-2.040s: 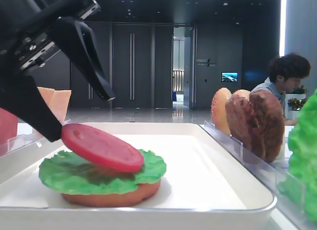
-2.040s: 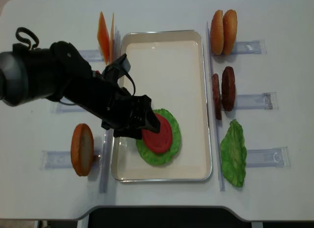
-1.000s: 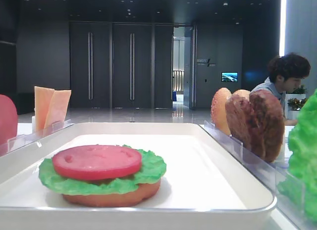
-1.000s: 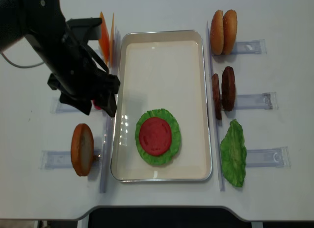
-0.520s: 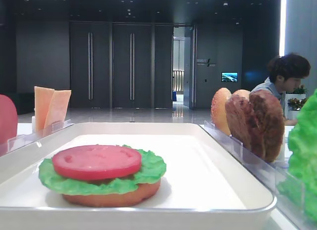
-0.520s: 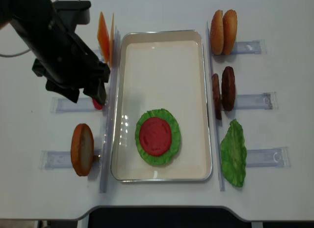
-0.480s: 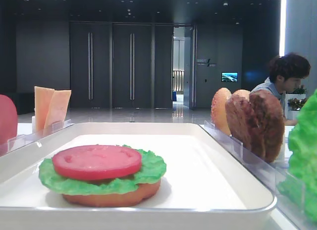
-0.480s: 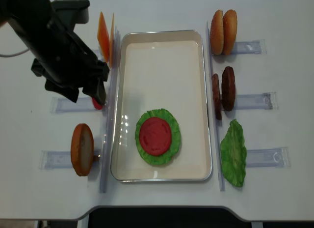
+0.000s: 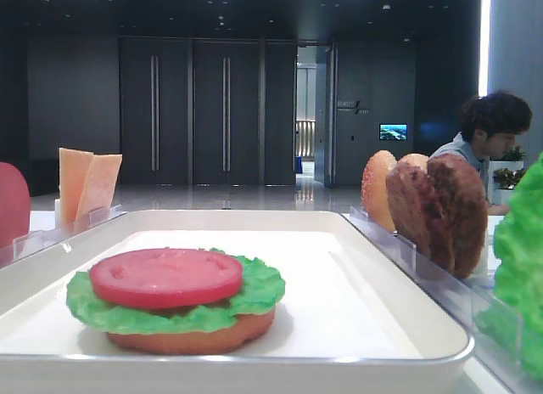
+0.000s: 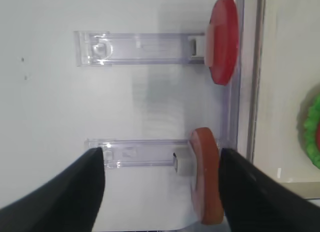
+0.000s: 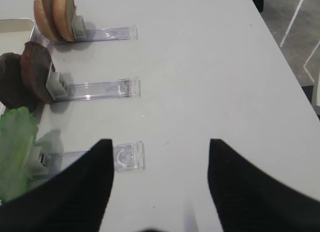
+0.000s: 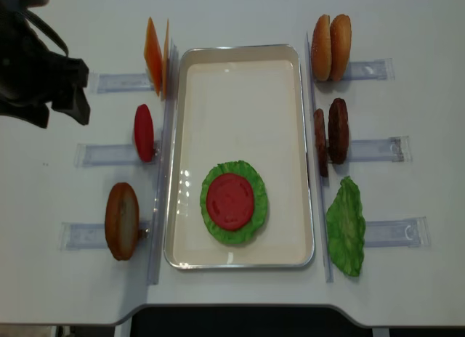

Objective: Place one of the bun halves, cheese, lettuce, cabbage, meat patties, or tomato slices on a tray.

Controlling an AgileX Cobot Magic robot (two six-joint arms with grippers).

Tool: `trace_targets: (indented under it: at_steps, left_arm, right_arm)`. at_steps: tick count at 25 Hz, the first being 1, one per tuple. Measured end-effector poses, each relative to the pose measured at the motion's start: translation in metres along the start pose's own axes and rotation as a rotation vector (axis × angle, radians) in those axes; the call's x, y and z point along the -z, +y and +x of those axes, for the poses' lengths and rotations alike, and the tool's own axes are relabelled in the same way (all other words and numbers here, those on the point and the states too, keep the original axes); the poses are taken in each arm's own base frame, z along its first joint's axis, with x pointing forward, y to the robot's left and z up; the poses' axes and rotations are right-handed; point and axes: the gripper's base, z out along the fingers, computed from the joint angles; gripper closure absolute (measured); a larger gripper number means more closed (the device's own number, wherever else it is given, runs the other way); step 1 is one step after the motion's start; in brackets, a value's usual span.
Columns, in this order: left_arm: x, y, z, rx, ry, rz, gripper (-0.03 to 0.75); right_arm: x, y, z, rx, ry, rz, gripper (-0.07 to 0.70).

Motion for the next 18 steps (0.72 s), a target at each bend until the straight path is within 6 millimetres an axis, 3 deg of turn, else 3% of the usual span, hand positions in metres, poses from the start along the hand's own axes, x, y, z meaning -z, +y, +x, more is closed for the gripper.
trace_targets:
  at_steps: [8,13,18]
  left_arm:
    - [0.017,0.008,0.014,-0.015,-0.054,-0.016,0.176]
    - [0.037,0.013,0.055,-0.022,-0.124,-0.014,0.18]
    - [0.061,0.018,0.114,-0.026,-0.258,-0.004,0.181]
  right_arm:
    - [0.0,0.0,0.0,0.0,0.0,0.0,0.231]
    - [0.0,0.0,0.0,0.0,0.0,0.0,0.232]
    - [0.0,0.0,0.0,0.0,0.0,0.0,0.232]
